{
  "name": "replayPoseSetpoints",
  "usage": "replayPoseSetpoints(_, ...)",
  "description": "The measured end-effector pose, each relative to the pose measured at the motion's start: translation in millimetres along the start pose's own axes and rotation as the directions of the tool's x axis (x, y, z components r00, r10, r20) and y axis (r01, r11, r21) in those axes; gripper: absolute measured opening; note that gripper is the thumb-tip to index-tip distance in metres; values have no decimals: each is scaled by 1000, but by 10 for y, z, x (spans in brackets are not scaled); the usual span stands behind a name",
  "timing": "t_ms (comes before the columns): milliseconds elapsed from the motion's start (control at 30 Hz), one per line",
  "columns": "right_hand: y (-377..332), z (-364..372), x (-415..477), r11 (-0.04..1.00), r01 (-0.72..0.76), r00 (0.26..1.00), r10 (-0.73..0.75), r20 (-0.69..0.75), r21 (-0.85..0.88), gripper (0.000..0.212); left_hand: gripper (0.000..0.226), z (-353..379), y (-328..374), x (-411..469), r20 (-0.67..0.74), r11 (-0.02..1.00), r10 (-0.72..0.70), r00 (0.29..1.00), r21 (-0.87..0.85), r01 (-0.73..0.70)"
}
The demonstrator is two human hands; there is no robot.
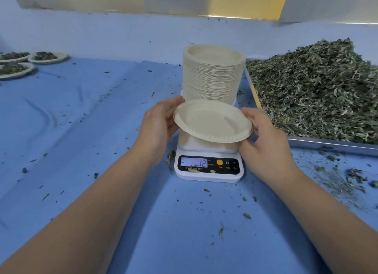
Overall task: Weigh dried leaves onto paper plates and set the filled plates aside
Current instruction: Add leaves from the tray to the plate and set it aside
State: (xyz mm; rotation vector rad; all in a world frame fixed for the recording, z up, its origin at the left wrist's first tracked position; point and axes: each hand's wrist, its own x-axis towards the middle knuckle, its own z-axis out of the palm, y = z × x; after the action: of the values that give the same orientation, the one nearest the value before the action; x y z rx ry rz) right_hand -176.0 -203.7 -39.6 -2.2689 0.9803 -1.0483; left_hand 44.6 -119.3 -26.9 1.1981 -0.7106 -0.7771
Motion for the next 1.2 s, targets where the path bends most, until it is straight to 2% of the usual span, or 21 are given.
replayPoseSetpoints(100,42,14,3,999,-17,996,14,90,35,51,49,9,-74,38,17,977,86,996,193,-87)
replayPoseSetpoints(167,74,9,-2,997,-45,982,32,187,68,57,50,12,-72,39,1,959,109,994,264,-106)
replayPoseSetpoints(333,49,-26,-19,988,-101,962,66,266,119,63,48,18,-113,67,-7,960,16,1000,281,-13)
replayPoseSetpoints(433,42,-24,-28,992,-96,955,69,290,79,62,57,43,-153,48,-141,963,-39,989,258,75)
replayPoseSetpoints(533,7,-57,-55,997,-69,967,59,248,30,62,36,57,-170,4,-191,967,-5,982,250,53)
replayPoseSetpoints(667,-10,-152,-98,999,-43,996,42,80,7,52,27,45,-211,22,-193,979,-28,981,194,66)
replayPoseSetpoints(733,29,-203,-71,997,-39,999,40,18,-68,48,23,35,-227,33,-181,982,-34,983,177,66)
replayPoseSetpoints(833,142,-304,20,948,-60,998,50,-40,-312,46,24,29,-249,36,-191,983,-25,981,172,58)
replayPoseSetpoints(933,269,-418,106,804,-133,983,180,24,-580,48,33,41,-216,16,-227,985,-64,972,141,97)
replayPoseSetpoints(1000,321,-451,104,707,-146,965,255,56,-692,52,36,49,-194,-16,-234,983,-89,968,136,123)
replayPoseSetpoints(1067,331,-458,79,675,-139,968,246,44,-725,52,36,50,-188,-28,-234,982,-103,967,130,136)
replayPoseSetpoints(1200,346,-439,71,679,-102,978,202,51,-727,45,34,47,-179,-23,-243,982,-105,964,124,139)
